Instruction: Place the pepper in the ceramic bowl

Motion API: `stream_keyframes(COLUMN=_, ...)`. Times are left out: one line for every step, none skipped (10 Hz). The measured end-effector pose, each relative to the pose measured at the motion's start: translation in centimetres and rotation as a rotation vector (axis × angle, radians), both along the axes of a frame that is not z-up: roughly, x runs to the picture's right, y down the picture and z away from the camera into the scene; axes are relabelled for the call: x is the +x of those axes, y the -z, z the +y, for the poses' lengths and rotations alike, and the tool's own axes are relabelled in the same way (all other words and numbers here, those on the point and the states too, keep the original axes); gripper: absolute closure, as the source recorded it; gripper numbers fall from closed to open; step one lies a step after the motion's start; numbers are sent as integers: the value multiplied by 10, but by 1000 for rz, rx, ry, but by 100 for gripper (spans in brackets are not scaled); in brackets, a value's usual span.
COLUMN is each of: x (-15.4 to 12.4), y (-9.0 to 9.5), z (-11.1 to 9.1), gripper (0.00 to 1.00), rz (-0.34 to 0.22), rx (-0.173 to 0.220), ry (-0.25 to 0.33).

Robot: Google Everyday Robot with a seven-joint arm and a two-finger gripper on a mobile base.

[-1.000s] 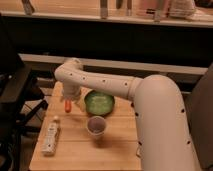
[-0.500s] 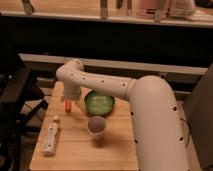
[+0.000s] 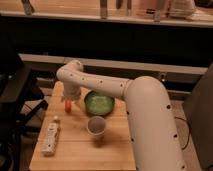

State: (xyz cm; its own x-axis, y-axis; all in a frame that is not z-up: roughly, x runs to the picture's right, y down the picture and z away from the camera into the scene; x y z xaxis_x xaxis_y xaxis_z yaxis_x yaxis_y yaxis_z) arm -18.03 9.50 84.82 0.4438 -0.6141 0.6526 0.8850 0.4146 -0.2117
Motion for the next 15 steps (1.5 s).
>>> stream_keyframes(x=-1, y=-4, z=1, gripper=20, rz=-4, rx=-3, ry=16)
stream_keyframes(x=-3, y=-8, z=1, gripper=20, rz=-6, rx=-5, ry=26)
stream_keyframes(x=-10, y=-11, z=2, gripper=20, rz=-13, rx=-6, ry=40)
stream_keyframes(x=-11, y=-12, z=2, gripper=20, rz=-13, rx=-7, ry=45)
stream_keyframes(x=-9, y=-13, z=2, gripper=20, rz=-13, rx=-9, ry=51)
stream_keyframes(x=-11, y=-16, z=5, gripper=20, rz=-22, rx=-9, ry=71)
stream_keyframes(x=-14, y=-19, z=8, gripper=20, rz=-31, rx=-9, ry=89)
stream_keyframes(x=-14, y=-22, z=9, gripper=20, rz=-33, rx=-8, ry=96)
stream_keyframes(x=-14, y=-24, z=9, gripper=20, rz=-32, rx=-8, ry=95)
stream_keyframes(x=-17, y=-26, z=10, gripper=20, rz=-37, rx=-9, ry=101)
stream_keyframes(x=-21, y=-29, z=12, gripper=20, rz=-40, rx=-7, ry=107)
stream_keyframes(x=-21, y=-32, z=12, gripper=20, rz=-39, rx=-5, ry=109)
stream_keyframes(x=-21, y=-34, z=13, gripper=20, rz=-38, rx=-3, ry=111)
stream_keyframes(x=-22, y=-37, z=13, gripper=20, rz=-37, rx=0, ry=114)
stream_keyframes(x=-24, y=-39, z=12, gripper=20, rz=-37, rx=2, ry=117)
